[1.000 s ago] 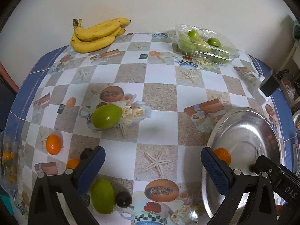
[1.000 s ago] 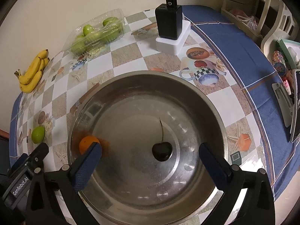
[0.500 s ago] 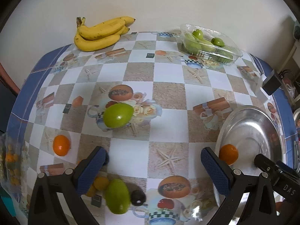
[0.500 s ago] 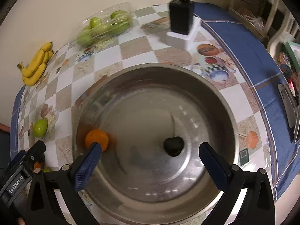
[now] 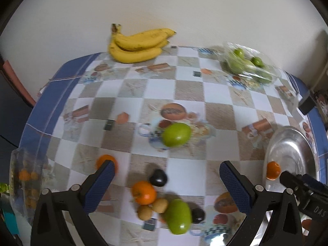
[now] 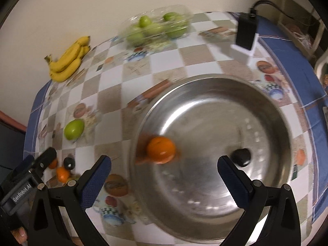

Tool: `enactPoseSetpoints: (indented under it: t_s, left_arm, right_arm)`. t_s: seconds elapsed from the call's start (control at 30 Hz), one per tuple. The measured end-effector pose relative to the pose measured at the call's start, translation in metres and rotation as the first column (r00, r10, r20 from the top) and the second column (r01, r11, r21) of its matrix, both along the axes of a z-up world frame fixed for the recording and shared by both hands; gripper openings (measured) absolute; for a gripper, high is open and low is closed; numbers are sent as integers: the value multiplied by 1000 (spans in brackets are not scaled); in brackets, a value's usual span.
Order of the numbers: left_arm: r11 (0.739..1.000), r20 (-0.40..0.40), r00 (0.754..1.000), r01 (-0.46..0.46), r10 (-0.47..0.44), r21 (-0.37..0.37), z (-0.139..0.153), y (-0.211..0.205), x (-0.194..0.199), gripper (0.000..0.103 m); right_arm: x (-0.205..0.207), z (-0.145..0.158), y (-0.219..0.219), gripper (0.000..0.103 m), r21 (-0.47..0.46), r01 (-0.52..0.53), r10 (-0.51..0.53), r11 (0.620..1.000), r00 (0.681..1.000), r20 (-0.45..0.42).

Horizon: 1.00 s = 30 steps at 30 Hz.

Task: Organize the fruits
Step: 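Move both tools back over the fruit pile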

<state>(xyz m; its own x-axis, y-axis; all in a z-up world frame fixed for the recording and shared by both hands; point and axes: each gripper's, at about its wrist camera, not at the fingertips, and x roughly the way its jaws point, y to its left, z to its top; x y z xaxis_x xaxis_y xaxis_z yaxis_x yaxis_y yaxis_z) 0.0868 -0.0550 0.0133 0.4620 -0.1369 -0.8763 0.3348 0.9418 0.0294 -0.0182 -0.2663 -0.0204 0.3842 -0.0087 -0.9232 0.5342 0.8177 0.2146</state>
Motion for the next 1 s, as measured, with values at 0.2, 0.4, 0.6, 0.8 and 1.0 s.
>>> enactPoseSetpoints:
  t_s: [0.2,0.4,0.6,0.8,1.0]
  left_arm:
    - [997,17,998,-60,61,-50,9,37,6,103]
    - [993,31,995,-96,99,-62,13,61,6,103]
    - [988,-12,992,-123,122,-89,6,75,4,103]
    - [988,-55,990,-137,133,-76,-5,79,-2,103]
    - [979,-129,977,-182,169,-95,-18,83,-4,103]
  right_arm:
    - [14,6,37,103,6,-89,89,996,996,28]
    - [31,6,77,103,32,-196,194,980,980,50]
    - [39,0,110,103,28,-283,282,959,959,35]
    - [35,-1,121,103,24,-312,310,950,949,57]
    - [29,-6,123,103,31,-307,306,951,951,48]
